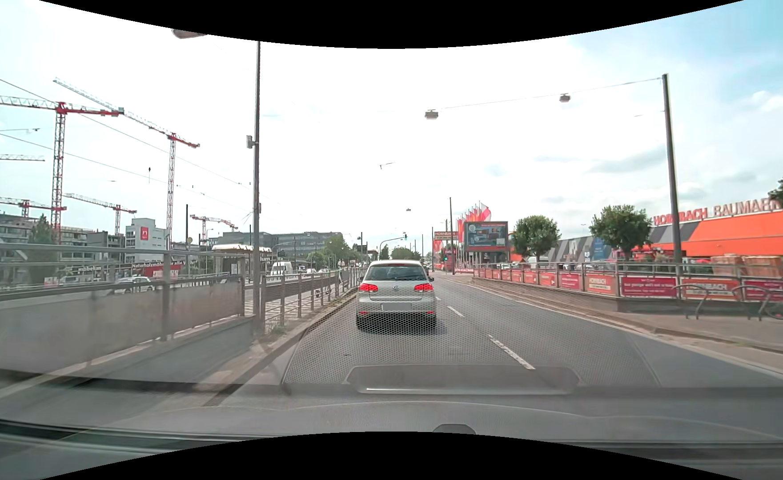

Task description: Follow the waypoints while adhering to traffic rules and regulations

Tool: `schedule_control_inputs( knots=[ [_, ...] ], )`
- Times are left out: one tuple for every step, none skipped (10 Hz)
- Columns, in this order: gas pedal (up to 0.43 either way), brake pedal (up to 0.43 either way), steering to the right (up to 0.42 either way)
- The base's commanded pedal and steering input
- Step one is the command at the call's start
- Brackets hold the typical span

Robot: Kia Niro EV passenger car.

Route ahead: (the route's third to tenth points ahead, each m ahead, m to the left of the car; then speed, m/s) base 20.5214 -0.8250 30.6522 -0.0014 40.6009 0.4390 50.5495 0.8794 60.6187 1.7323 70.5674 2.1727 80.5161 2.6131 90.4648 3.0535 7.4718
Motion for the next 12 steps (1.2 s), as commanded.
schedule_control_inputs(
  knots=[
    [0.157, 0.000, -0.008],
    [0.157, 0.000, -0.008],
    [0.157, 0.000, -0.007],
    [0.157, 0.000, -0.007],
    [0.157, 0.000, -0.009],
    [0.157, 0.000, -0.019],
    [0.157, 0.000, -0.031],
    [0.150, 0.000, -0.038],
    [0.150, 0.000, -0.043],
    [0.130, 0.000, -0.043],
    [0.110, 0.000, -0.043],
    [0.087, 0.000, -0.042]
  ],
)
